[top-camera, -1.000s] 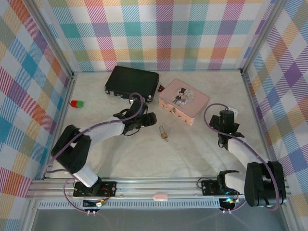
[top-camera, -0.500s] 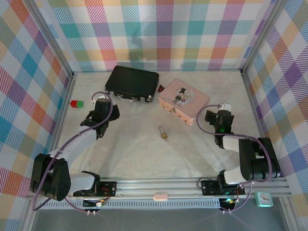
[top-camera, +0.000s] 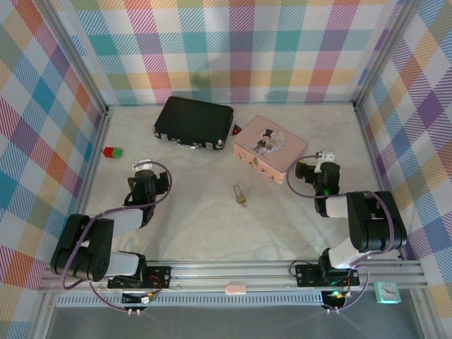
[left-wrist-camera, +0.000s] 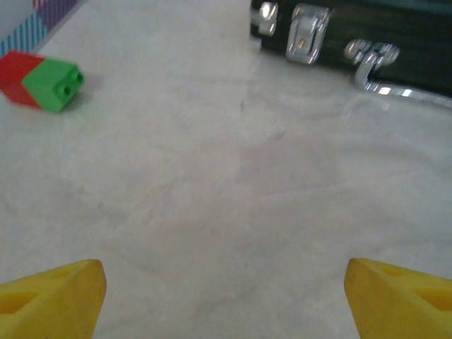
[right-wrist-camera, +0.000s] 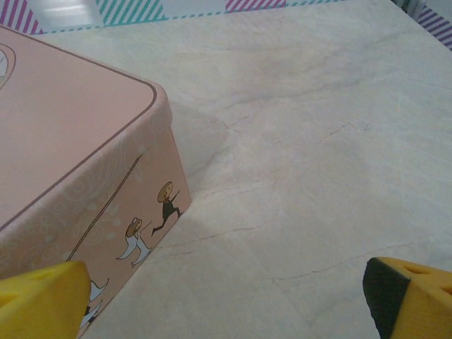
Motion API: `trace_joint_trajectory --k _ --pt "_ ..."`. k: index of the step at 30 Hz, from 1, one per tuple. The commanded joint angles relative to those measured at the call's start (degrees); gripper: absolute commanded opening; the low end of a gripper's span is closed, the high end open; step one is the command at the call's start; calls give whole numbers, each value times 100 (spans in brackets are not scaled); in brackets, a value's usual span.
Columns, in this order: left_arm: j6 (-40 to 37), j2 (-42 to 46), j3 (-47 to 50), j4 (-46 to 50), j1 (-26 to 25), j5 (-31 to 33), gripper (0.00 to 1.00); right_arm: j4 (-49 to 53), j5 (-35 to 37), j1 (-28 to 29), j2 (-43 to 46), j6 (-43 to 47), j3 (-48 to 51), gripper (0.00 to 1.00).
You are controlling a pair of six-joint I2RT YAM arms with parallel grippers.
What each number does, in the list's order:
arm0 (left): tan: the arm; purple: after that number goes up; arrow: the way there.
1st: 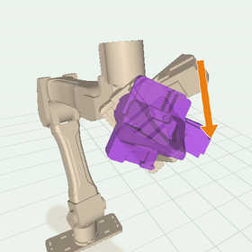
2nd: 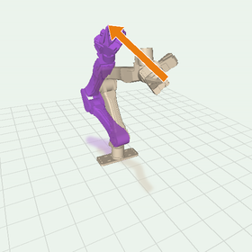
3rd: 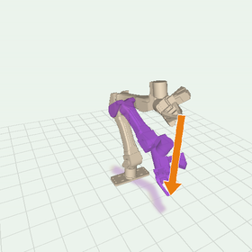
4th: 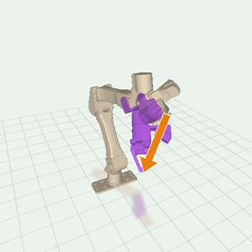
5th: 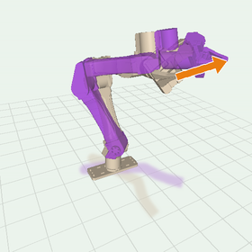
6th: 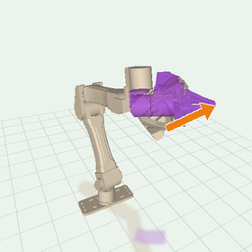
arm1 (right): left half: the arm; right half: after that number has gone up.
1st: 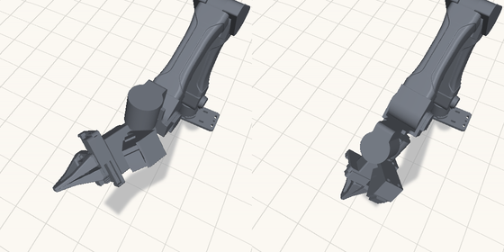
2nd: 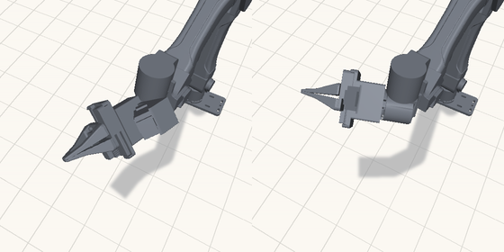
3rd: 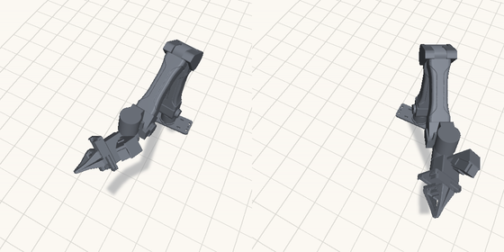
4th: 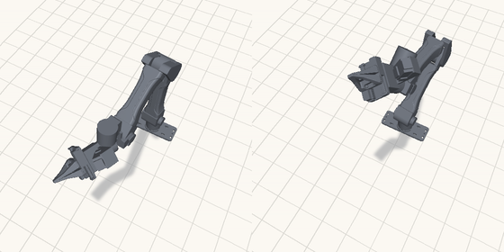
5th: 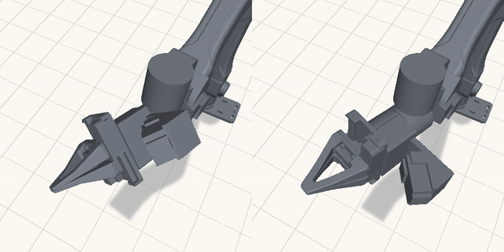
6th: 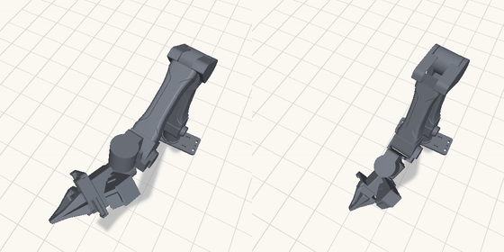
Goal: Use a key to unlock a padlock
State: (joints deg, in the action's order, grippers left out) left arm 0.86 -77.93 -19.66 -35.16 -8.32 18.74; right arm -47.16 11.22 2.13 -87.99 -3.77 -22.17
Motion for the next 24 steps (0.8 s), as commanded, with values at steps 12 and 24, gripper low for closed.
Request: trace_joint_trajectory --k 12,24 --pt "-175 -1257 -241 -1716 251 -518 89 -230 -138 -37 27 56 -19 99" --pt "-165 -1251 -348 -1494 287 -625 100 -250 -145 -37 27 56 -6 99"
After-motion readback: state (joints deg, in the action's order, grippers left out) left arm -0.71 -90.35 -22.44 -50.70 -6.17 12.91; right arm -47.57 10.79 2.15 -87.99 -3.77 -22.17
